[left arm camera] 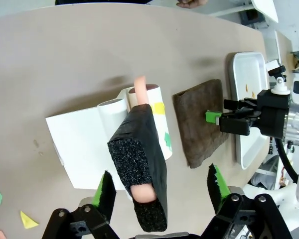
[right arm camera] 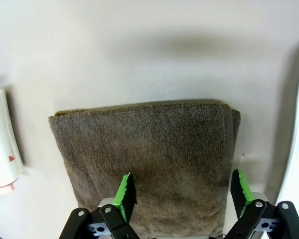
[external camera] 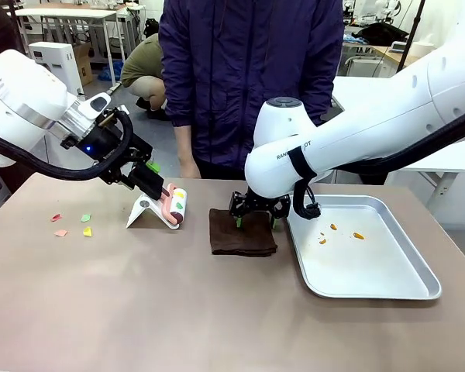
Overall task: Clean the surface of the table.
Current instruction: Hold the Lint Roller with your left hand and the towel with your right hand.
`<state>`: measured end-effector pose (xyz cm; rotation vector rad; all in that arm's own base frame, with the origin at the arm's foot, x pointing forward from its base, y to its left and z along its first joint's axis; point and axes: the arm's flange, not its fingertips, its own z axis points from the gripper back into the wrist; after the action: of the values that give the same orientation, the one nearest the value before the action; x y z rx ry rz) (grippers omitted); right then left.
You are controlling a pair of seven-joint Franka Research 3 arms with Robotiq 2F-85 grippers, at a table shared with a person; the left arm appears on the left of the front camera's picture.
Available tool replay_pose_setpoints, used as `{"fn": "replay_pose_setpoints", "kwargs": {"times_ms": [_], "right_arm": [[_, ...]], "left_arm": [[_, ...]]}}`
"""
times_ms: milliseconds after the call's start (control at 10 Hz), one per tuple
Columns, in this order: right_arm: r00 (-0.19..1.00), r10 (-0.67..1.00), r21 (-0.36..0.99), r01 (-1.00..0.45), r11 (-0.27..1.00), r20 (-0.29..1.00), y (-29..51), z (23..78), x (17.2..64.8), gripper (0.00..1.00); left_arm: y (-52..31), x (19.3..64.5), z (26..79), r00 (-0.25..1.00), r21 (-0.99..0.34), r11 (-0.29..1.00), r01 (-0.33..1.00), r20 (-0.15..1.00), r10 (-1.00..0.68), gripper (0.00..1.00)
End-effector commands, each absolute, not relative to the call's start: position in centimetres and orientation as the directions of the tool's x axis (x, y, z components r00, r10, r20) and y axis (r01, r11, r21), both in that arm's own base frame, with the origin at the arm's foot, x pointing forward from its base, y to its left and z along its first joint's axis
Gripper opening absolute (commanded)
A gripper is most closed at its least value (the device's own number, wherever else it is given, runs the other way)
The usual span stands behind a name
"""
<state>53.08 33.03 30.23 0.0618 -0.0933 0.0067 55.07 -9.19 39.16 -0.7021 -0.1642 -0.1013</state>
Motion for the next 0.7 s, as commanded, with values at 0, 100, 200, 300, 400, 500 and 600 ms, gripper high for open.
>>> {"fn": "replay_pose_setpoints", "kwargs": {"times_ms": [0, 100, 200, 300, 400, 500, 600], "right_arm": [[0.997, -0.03, 0.075, 0.025, 0.997, 0.071, 32.98, 30.22, 52.8, 0.4], [0.997, -0.034, 0.078, 0.029, 0.997, 0.065, 32.94, 30.14, 52.8, 0.0], [0.998, -0.033, 0.079, 0.028, 0.996, 0.061, 32.89, 30.06, 52.77, 0.35], [0.998, -0.032, 0.08, 0.027, 0.996, 0.06, 32.85, 30.05, 52.72, 0.0], [0.998, -0.031, 0.083, 0.026, 0.996, 0.061, 32.82, 30.08, 52.72, 0.0], [0.998, -0.028, 0.084, 0.022, 0.996, 0.062, 32.86, 30.11, 52.68, 0.0], [0.998, -0.025, 0.086, 0.02, 0.996, 0.063, 32.88, 30.11, 52.62, 0.0]], "left_arm": [[-9.55, 55.16, 39.16, 0.982, -0.634, 0.758, 0.149, 0.188, -0.036, 0.42], [-9.51, 55.16, 39.23, 0.98, -0.634, 0.758, 0.155, 0.193, -0.04, 0.0], [-9.5, 55.16, 39.34, 0.979, -0.635, 0.755, 0.161, 0.2, -0.04, 0.0], [-9.43, 55.22, 39.3, 0.979, -0.635, 0.756, 0.16, 0.2, -0.039, 0.0], [-9.42, 55.23, 39.27, 0.979, -0.636, 0.755, 0.159, 0.2, -0.037, 0.16], [-9.42, 55.23, 39.27, 0.979, -0.636, 0.755, 0.157, 0.199, -0.036, 0.07], [-9.42, 55.22, 39.28, 0.98, -0.635, 0.756, 0.157, 0.198, -0.037, 0.0]]}}
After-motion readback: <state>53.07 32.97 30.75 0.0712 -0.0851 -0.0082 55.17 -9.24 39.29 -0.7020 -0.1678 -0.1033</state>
